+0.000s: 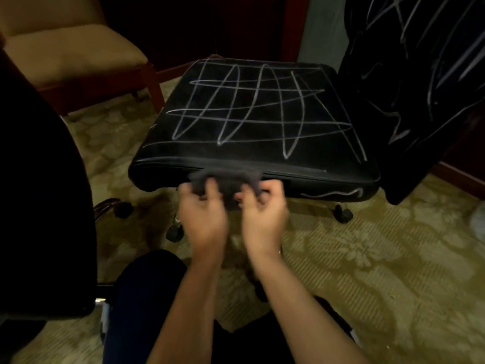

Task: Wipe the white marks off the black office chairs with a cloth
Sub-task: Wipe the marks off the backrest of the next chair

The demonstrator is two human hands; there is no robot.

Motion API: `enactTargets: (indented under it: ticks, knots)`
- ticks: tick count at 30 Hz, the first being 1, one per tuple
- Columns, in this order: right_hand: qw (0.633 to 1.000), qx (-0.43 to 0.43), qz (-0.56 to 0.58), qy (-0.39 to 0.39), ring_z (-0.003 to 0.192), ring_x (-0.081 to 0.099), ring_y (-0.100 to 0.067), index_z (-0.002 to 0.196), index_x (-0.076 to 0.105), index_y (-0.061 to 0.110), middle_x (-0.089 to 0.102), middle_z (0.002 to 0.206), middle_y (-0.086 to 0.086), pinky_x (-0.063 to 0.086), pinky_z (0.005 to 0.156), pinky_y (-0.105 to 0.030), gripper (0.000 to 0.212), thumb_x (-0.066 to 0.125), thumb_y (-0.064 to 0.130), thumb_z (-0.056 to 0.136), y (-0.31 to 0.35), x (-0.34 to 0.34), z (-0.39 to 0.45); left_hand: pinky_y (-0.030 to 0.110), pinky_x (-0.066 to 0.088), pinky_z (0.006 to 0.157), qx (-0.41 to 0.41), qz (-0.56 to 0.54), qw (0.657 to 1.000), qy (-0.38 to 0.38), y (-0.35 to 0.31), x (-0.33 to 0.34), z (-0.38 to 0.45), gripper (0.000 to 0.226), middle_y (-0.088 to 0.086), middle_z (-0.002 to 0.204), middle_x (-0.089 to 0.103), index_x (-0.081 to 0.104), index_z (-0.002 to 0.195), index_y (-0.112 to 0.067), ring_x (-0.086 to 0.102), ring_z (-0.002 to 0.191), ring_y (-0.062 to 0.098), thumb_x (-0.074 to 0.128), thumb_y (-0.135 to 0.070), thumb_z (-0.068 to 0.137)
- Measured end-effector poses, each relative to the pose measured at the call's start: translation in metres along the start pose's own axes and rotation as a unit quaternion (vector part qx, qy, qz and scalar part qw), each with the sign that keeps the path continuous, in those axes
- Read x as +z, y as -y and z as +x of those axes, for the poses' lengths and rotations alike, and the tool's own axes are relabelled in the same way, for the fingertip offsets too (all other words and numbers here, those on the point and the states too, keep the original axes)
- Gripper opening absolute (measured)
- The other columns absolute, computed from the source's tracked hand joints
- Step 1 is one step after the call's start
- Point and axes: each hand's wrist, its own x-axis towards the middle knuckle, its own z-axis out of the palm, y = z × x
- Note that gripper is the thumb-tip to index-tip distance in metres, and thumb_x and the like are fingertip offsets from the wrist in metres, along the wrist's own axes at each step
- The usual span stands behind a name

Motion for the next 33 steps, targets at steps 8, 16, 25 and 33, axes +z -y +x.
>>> enactTargets:
  ticks: [8,16,25,33]
  knots:
    - [0.999,0.006,-0.02,-0.048,0.075,0.072,-0.012,0.088,0.055,0.027,0.073,0.08,-0.001,0.059,0.075,-0.049,0.015,0.067,0.02,0.092,-0.001,-0.037,0.013,0.018,0.042,0.07,0.057,0.053,0.997,0.022,-0.017,0.027,-0.035,0.012,-0.012,0.084,0.061,0.056,0.099,-0.013,0.066,0.081,0.017,0.062,-0.023,0.097]
    - [0.986,-0.021,-0.06,-0.152,0.071,0.069,-0.008,0.089,0.052,0.029,0.069,0.076,0.003,0.06,0.068,-0.044,0.011,0.064,0.03,0.09,-0.004,-0.049,0.018,0.033,0.052,0.076,0.085,0.072,0.991,0.08,-0.016,0.038,-0.05,0.014,-0.018,0.077,0.057,0.052,0.094,-0.019,0.061,0.072,0.005,0.062,-0.028,0.097]
    - [0.999,0.007,-0.012,-0.029,0.072,0.07,-0.005,0.093,0.057,0.019,0.072,0.076,0.002,0.059,0.068,-0.03,0.009,0.066,0.019,0.093,0.002,-0.027,0.003,0.02,0.044,0.072,0.046,0.079,0.996,0.014,-0.015,0.022,-0.019,0.015,-0.009,0.082,0.058,0.054,0.101,-0.01,0.056,0.069,0.004,0.059,-0.025,0.099]
    - [0.971,-0.036,-0.062,-0.229,0.063,0.061,0.003,0.081,0.049,0.029,0.062,0.072,0.008,0.044,0.058,-0.011,0.023,0.064,0.015,0.092,-0.001,-0.1,0.011,0.039,0.059,0.07,0.077,0.03,0.984,0.16,-0.017,0.058,-0.095,0.012,-0.009,0.082,0.068,0.054,0.095,-0.024,0.069,0.073,0.008,0.062,-0.032,0.097]
